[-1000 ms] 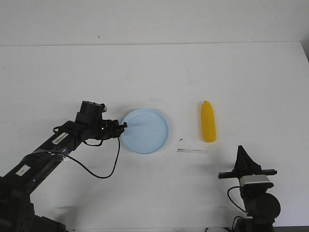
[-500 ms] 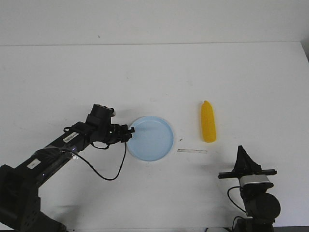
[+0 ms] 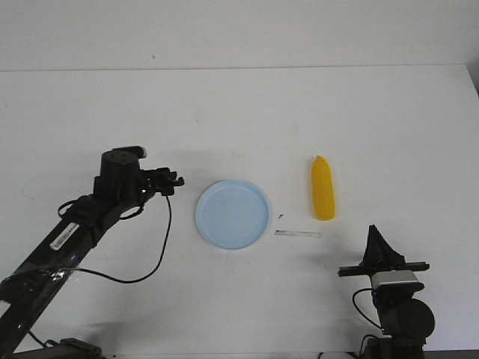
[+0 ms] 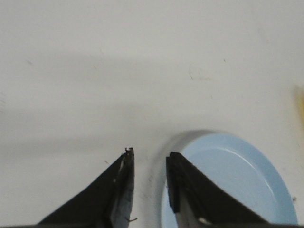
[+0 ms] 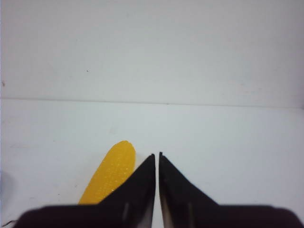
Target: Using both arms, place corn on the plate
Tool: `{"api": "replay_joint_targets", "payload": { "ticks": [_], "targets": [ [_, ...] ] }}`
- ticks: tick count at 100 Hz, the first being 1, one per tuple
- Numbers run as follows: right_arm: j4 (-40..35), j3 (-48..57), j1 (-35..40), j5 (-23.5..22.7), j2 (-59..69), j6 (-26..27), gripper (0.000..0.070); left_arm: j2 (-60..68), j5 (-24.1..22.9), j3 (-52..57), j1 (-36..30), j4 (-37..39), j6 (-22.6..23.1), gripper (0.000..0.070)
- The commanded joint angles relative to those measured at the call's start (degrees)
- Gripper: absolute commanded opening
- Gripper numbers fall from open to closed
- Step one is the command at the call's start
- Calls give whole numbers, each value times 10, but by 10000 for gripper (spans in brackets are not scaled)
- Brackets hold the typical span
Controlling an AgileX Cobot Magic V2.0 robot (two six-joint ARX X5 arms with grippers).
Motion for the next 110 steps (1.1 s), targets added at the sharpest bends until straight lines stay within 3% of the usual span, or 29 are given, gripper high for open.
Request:
{"api": "replay_joint_targets", "payload": {
  "ticks": [1, 17, 29, 39, 83, 110],
  "targets": [
    [7, -1, 1, 0, 1, 1, 15, -23, -14, -2, 10, 20, 45, 80],
    [7, -1, 1, 0, 1, 1, 15, -109, -18, -74, 60, 113, 99, 75],
    [7, -1, 1, 0, 1, 1, 15, -183, -18, -144, 94, 172, 173, 0],
    [7, -1, 1, 0, 1, 1, 15, -248, -18, -201, 121, 199, 204, 0],
    [7, -1, 1, 0, 1, 1, 15, -534, -18, -395, 177, 201, 203, 1],
    [7, -1, 1, 0, 1, 1, 15, -645, -18, -425, 178, 156, 203, 1]
  ]
}}
